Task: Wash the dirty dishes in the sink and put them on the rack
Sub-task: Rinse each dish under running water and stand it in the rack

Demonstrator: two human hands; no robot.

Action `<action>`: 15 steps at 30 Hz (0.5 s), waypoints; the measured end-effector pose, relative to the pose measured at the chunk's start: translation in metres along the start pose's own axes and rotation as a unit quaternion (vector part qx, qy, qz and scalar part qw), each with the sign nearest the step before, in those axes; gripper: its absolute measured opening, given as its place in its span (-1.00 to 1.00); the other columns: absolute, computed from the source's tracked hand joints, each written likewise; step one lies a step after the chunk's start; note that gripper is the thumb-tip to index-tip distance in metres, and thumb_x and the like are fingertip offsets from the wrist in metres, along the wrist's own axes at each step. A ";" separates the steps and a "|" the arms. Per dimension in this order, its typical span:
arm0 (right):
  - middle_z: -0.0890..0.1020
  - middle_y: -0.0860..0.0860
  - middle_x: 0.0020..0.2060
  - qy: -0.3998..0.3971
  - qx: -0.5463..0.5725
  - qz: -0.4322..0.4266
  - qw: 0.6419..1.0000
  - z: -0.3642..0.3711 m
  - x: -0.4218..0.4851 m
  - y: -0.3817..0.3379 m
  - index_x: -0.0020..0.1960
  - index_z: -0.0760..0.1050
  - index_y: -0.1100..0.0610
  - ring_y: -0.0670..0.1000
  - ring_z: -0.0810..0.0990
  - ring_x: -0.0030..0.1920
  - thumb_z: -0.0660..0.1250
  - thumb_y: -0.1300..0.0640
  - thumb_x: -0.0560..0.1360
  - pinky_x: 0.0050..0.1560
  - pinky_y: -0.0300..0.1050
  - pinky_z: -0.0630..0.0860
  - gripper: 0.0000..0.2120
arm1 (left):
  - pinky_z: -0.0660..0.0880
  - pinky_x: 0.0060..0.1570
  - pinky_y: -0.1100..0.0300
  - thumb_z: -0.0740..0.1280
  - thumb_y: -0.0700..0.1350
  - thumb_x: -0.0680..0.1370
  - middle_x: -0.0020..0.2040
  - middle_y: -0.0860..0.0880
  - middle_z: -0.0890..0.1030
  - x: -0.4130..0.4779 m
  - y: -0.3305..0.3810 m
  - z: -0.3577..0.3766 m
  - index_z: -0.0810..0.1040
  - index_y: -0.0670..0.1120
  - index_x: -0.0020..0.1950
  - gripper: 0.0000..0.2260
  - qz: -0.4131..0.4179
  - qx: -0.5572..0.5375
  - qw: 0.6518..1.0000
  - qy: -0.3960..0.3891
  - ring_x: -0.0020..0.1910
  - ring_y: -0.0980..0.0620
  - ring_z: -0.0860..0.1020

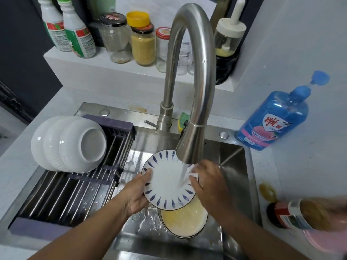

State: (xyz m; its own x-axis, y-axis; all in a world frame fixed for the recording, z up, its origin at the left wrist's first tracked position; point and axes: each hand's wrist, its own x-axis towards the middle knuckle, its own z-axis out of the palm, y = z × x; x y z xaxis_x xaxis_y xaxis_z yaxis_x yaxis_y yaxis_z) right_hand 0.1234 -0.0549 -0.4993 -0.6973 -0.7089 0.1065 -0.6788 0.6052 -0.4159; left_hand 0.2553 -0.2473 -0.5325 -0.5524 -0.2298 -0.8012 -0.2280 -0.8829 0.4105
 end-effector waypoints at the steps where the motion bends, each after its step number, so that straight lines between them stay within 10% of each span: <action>1: 0.52 -0.05 0.17 0.004 0.008 0.042 0.999 -0.005 0.004 -0.001 0.17 0.54 0.00 -0.04 0.50 0.11 0.39 0.00 0.57 0.10 -0.19 0.41 -0.79 | 0.67 -0.04 -0.13 0.23 -0.03 0.69 0.23 -0.24 0.66 -0.001 -0.002 0.003 0.46 -0.20 0.42 -0.64 0.000 -0.017 1.000 -0.003 0.19 -0.24 0.65; 7: 0.53 -0.12 -0.27 -0.143 0.183 0.183 0.955 -0.027 0.020 -0.011 0.06 0.38 0.00 -0.02 0.56 -0.18 0.14 0.01 0.71 -0.32 -0.38 0.34 -0.90 | 0.67 -0.08 -0.15 0.25 0.05 0.66 0.20 -0.28 0.66 -0.007 -0.010 0.019 0.51 -0.26 0.36 -0.57 -0.001 -0.035 0.999 -0.023 0.12 -0.25 0.68; 15: 0.62 0.18 -0.10 -0.214 0.054 0.140 0.965 -0.044 0.043 -0.045 0.20 0.41 0.18 0.26 0.66 -0.07 0.04 0.10 0.69 0.01 0.12 0.63 -0.76 | 0.65 -0.02 -0.25 0.32 0.10 0.62 0.11 -0.21 0.71 -0.013 -0.021 0.021 0.55 -0.22 0.31 -0.57 0.012 0.054 0.995 0.085 0.06 -0.26 0.70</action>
State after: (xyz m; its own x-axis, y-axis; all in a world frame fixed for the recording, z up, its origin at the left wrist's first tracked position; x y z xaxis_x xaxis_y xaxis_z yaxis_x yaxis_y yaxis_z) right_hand 0.1135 -0.0967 -0.4359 -0.6755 -0.6221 -0.3959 -0.4343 0.7695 -0.4682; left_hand 0.2505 -0.2170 -0.5217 -0.4178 -0.3249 -0.8484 -0.3064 -0.8288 0.4683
